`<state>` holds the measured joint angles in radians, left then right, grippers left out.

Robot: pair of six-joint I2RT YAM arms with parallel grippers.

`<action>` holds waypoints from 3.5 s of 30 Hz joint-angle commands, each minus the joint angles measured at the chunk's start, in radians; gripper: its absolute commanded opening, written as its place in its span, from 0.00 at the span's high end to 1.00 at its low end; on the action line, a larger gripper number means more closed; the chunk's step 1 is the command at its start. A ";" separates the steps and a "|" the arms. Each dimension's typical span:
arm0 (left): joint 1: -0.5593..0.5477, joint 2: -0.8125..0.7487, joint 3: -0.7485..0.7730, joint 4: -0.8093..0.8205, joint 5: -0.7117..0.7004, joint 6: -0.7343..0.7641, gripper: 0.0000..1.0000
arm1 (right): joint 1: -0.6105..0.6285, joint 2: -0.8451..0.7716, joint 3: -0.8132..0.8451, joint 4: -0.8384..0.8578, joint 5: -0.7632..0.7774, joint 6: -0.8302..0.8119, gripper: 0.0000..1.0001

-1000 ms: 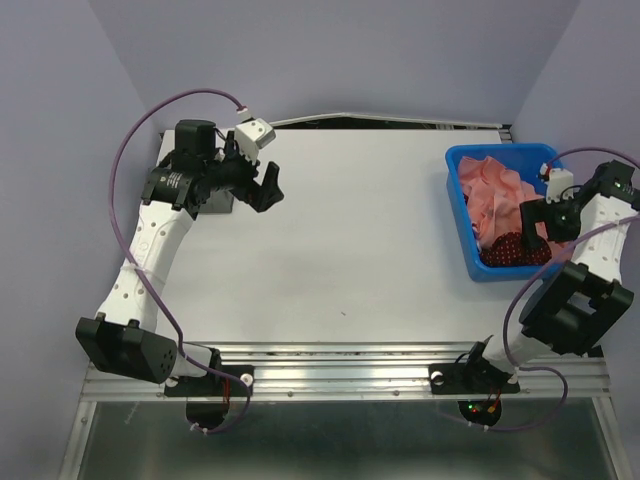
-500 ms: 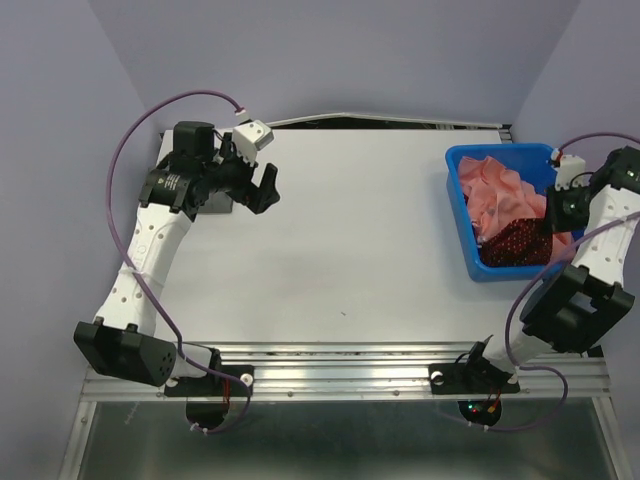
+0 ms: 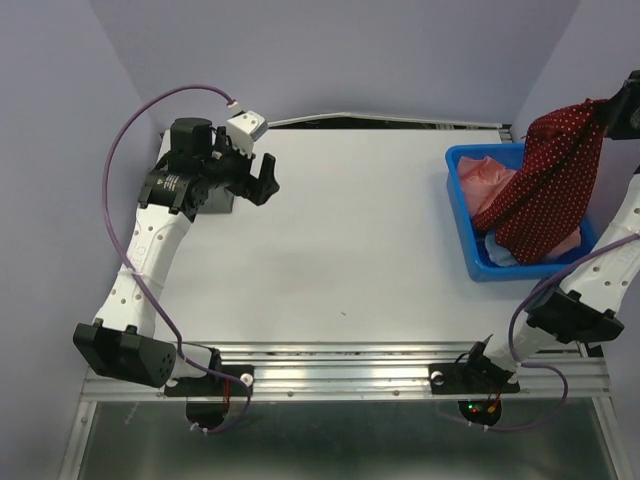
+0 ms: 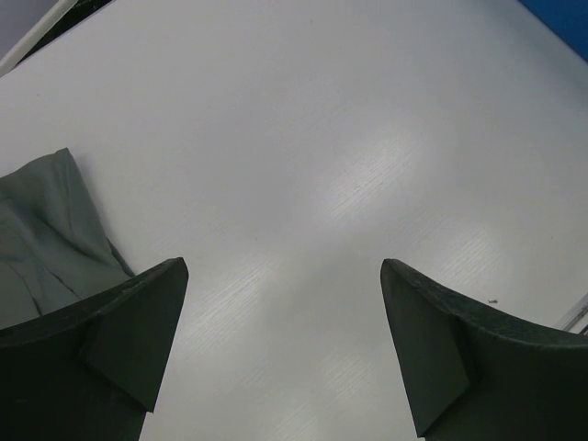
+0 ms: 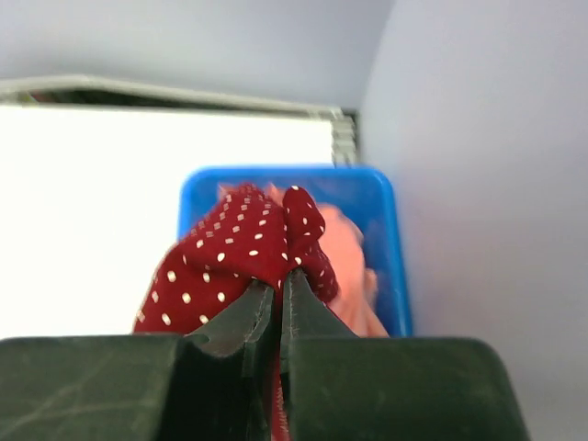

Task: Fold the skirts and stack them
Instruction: Grab the skirt from the pile, then move the skirt to the center of the board, then flatten the skirt out

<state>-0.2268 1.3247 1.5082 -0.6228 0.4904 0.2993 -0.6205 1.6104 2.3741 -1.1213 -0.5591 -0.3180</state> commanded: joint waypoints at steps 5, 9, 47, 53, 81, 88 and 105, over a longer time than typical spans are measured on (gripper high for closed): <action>0.029 -0.024 0.023 0.135 -0.041 -0.097 0.01 | -0.001 -0.098 -0.148 0.777 -0.344 0.766 0.99; 0.053 -0.016 0.009 0.162 -0.021 -0.135 0.01 | 0.037 -0.083 -0.204 1.310 -0.424 1.173 0.99; 0.112 -0.128 -0.391 0.081 -0.015 0.103 0.12 | 0.786 0.005 -1.256 0.994 -0.096 0.549 0.99; 0.121 -0.039 -0.362 0.201 -0.015 0.018 0.14 | 0.909 -0.081 -1.156 0.885 -0.098 0.296 0.99; -0.002 0.014 -0.350 0.169 0.048 0.124 0.14 | 1.389 -0.495 -1.419 0.554 0.361 -0.117 0.25; -0.055 0.151 -0.273 0.253 0.120 -0.017 0.24 | 1.268 -0.393 -1.313 0.567 0.312 0.178 0.35; -0.218 0.436 -0.255 0.385 0.292 -0.320 0.39 | 0.963 -0.040 -1.202 0.692 0.028 0.586 0.46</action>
<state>-0.4442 1.7279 1.1931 -0.2653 0.7475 0.0433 0.3355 1.5734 1.1091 -0.5117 -0.4618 0.1978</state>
